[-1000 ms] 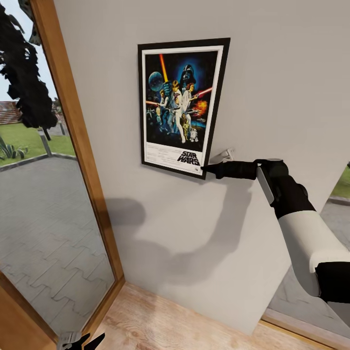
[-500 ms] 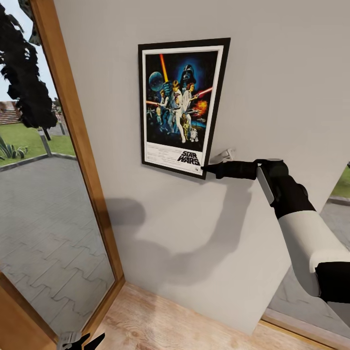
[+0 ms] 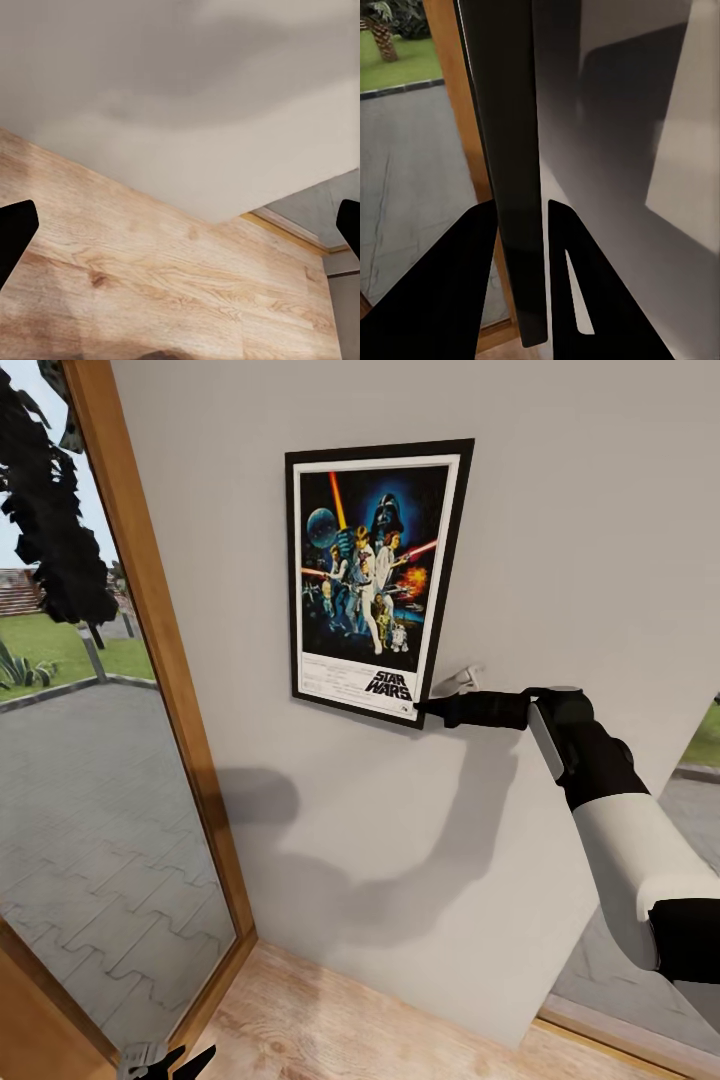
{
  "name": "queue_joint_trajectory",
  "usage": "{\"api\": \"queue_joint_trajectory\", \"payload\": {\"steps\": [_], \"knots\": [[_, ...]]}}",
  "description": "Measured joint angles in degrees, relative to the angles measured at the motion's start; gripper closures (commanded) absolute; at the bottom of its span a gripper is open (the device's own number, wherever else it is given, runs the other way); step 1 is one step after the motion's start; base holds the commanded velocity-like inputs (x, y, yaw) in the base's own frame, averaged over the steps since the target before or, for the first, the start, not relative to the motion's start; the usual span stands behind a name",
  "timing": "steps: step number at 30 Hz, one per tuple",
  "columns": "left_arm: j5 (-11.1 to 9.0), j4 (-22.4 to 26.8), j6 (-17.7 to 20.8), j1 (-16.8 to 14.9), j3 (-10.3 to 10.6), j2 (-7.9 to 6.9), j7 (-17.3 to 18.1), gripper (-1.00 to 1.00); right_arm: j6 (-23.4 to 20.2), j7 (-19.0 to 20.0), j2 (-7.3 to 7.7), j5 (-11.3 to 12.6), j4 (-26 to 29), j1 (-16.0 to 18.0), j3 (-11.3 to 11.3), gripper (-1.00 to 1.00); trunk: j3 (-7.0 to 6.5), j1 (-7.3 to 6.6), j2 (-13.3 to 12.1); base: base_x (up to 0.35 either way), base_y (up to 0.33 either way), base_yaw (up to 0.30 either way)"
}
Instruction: Pick up the poster from the kitchen countertop and hang it on one of the wall nails in the kitchen.
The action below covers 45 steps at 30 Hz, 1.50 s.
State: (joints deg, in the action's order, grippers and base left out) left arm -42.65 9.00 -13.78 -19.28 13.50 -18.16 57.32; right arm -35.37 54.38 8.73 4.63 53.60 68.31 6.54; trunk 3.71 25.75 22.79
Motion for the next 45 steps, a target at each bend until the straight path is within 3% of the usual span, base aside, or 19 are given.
{"api": "queue_joint_trajectory", "payload": {"steps": [27,28,32,35,41,42,43,44,45], "knots": [[0.1,-0.1,0.0,0.0,0.0,0.20,0.0,-1.00,0.0,-0.5,-0.09,0.3,-0.1,0.0,0.0,1.00,0.00,0.00,0.0,0.000,0.000,0.000],[0.1,-0.1,0.0,0.0,0.0,0.17,0.0,-1.00,1.6,3.4,1.24,2.6,1.0,0.0,8.2,1.00,0.00,0.00,0.0,0.000,0.000,0.000],[0.1,-0.1,0.0,0.0,0.1,0.11,0.0,-1.00,1.6,1.8,0.03,2.3,0.1,0.0,7.6,1.00,-0.01,0.00,0.0,0.000,0.000,0.000],[0.1,-0.1,0.0,0.0,0.1,0.09,0.0,-1.00,2.3,2.0,-0.06,3.0,0.1,0.0,8.7,1.00,-0.01,0.00,0.0,0.000,0.000,0.000],[0.1,-0.1,0.0,0.0,0.1,0.09,0.0,-1.00,2.4,2.0,-0.06,3.0,0.1,0.0,8.8,1.00,-0.01,0.00,0.0,0.000,0.000,0.000],[0.1,-0.1,0.0,0.0,0.1,0.09,0.0,-1.00,2.4,2.0,-0.06,3.0,0.1,0.0,8.8,-1.00,-0.01,0.00,0.0,0.000,0.000,0.000],[0.1,-0.1,0.0,0.0,0.1,0.09,0.0,-1.00,0.1,-2.4,-0.07,0.4,-0.1,0.0,1.8,-1.00,0.00,0.01,0.0,0.000,0.000,0.000],[0.1,-0.1,0.0,0.0,0.1,0.09,0.0,-1.00,-0.9,-2.1,-0.12,1.1,-0.1,0.0,0.1,-1.00,0.01,-0.01,0.0,0.000,0.000,0.000],[0.1,-0.1,-0.1,0.0,0.1,0.09,0.0,-1.00,-0.8,-2.0,-0.11,1.2,-0.2,0.0,0.1,-1.00,0.01,-0.01,0.0,0.000,0.000,0.000]]}}
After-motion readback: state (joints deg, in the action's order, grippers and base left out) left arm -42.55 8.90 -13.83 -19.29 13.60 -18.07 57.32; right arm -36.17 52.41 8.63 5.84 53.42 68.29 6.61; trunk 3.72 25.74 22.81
